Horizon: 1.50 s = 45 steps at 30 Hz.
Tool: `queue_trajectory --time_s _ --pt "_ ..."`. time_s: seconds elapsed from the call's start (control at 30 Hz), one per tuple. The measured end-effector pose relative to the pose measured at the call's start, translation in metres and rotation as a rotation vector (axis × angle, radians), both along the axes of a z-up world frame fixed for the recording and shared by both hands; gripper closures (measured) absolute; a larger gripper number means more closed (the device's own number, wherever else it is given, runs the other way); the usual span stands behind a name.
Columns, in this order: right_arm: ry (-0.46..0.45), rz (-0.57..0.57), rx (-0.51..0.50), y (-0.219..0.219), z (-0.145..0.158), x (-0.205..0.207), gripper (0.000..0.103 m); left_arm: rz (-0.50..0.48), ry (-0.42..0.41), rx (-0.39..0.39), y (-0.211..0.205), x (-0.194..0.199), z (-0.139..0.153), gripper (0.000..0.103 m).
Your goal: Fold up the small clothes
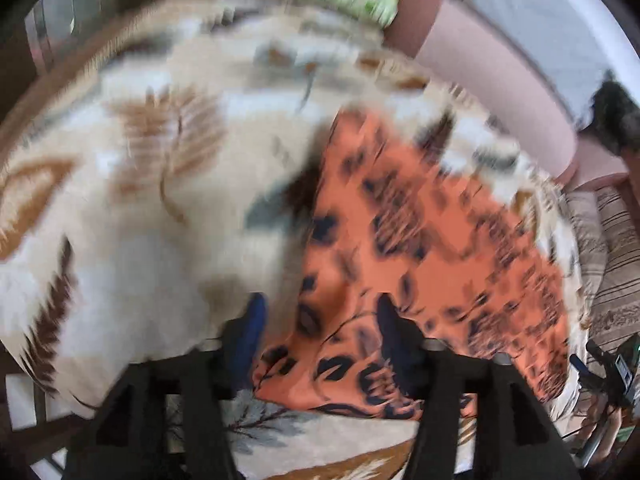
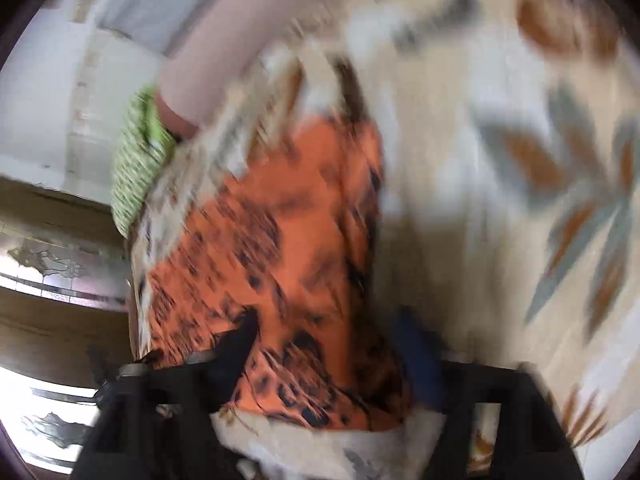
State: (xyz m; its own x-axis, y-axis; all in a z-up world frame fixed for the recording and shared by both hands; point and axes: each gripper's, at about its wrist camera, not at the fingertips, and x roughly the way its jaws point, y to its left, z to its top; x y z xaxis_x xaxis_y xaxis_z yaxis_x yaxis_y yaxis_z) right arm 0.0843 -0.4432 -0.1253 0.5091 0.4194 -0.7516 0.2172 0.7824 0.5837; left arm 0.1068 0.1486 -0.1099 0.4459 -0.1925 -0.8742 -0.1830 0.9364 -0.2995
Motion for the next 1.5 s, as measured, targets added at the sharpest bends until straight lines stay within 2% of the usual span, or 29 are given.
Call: queue_trajectory --time_s 0.07,0.13,0.3,0.37,0.4,0.43,0.53,0.57,0.63,0.67,0.7,0.83,0.9,0.97,1.03,1.07,1.1,1.17,1.2,1.27,1.3,1.33,1.5 --pt "-0.068 0.021 -0.047 0.001 0.017 0.011 0.026 0.004 -0.073 0.037 -0.008 -0.009 0.018 0.033" --pt "-0.090 0.031 -0.072 0.007 0.024 0.028 0.026 -0.018 -0.098 0.049 -0.018 -0.010 0.022 0.032" --pt "-0.005 0.058 -0.133 0.012 -0.005 0.089 0.029 -0.078 -0.046 0.023 -0.038 -0.018 0.006 0.032" --pt "0.023 0.065 -0.128 0.014 -0.018 0.101 0.041 -0.080 -0.026 0.024 -0.044 -0.027 -0.004 0.032" --pt "0.043 0.077 -0.127 0.018 -0.024 0.105 0.055 -0.081 -0.020 0.026 -0.045 -0.031 -0.006 0.032" --pt "0.058 0.084 -0.130 0.021 -0.030 0.107 0.059 -0.082 -0.014 0.028 -0.047 -0.031 -0.009 0.032" --pt "0.074 0.088 -0.139 0.024 -0.036 0.110 0.059 -0.084 0.006 0.026 -0.049 -0.030 -0.018 0.032" --pt "0.075 0.088 -0.134 0.023 -0.037 0.110 0.062 -0.083 0.014 0.022 -0.049 -0.029 -0.021 0.032" --pt "0.086 0.102 -0.144 0.023 -0.035 0.110 0.079 -0.083 0.019 0.018 -0.050 -0.028 -0.024 0.032" --pt "0.083 0.103 -0.156 0.023 -0.031 0.110 0.092 -0.083 0.018 0.018 -0.050 -0.028 -0.024 0.032" --pt "0.069 0.100 -0.172 0.022 -0.024 0.106 0.097 -0.083 0.016 0.018 -0.050 -0.028 -0.023 0.032" --pt "0.014 0.064 -0.190 0.021 0.003 0.089 0.099 -0.073 -0.005 0.021 -0.047 -0.032 -0.016 0.032" --pt "-0.012 0.040 -0.234 0.018 0.013 0.076 0.099 -0.072 -0.025 0.016 -0.045 -0.034 -0.009 0.032" --pt "0.015 -0.006 -0.229 0.008 0.005 0.069 0.099 -0.081 -0.046 0.013 -0.046 -0.034 -0.005 0.032" --pt "0.104 -0.050 -0.247 -0.004 -0.023 0.070 0.099 -0.095 -0.030 0.026 -0.051 -0.028 -0.010 0.032" --pt "0.127 -0.056 -0.215 -0.009 -0.037 0.070 0.097 -0.105 -0.021 0.033 -0.054 -0.025 -0.014 0.032" --pt "0.101 -0.061 -0.142 -0.013 -0.043 0.067 0.095 -0.109 -0.014 0.043 -0.055 -0.023 -0.017 0.032" --pt "0.045 -0.093 -0.054 -0.020 -0.038 0.057 0.095 -0.112 -0.014 0.056 -0.055 -0.024 -0.018 0.032" --pt "0.020 -0.094 -0.037 -0.021 -0.033 0.053 0.091 -0.111 -0.025 0.051 -0.054 -0.025 -0.017 0.032" --pt "-0.021 -0.083 -0.031 -0.022 -0.021 0.046 0.058 -0.113 -0.033 0.049 -0.052 -0.026 -0.015 0.032" --pt "-0.036 -0.067 -0.028 -0.021 -0.015 0.042 0.021 -0.112 -0.036 0.047 -0.051 -0.027 -0.015 0.032" --pt "-0.044 -0.056 -0.026 -0.020 -0.014 0.039 0.016 -0.108 -0.040 0.041 -0.050 -0.027 -0.014 0.032" --pt "-0.001 0.036 0.007 -0.010 -0.019 0.022 0.019 -0.102 -0.044 0.024 -0.048 -0.032 -0.012 0.032"
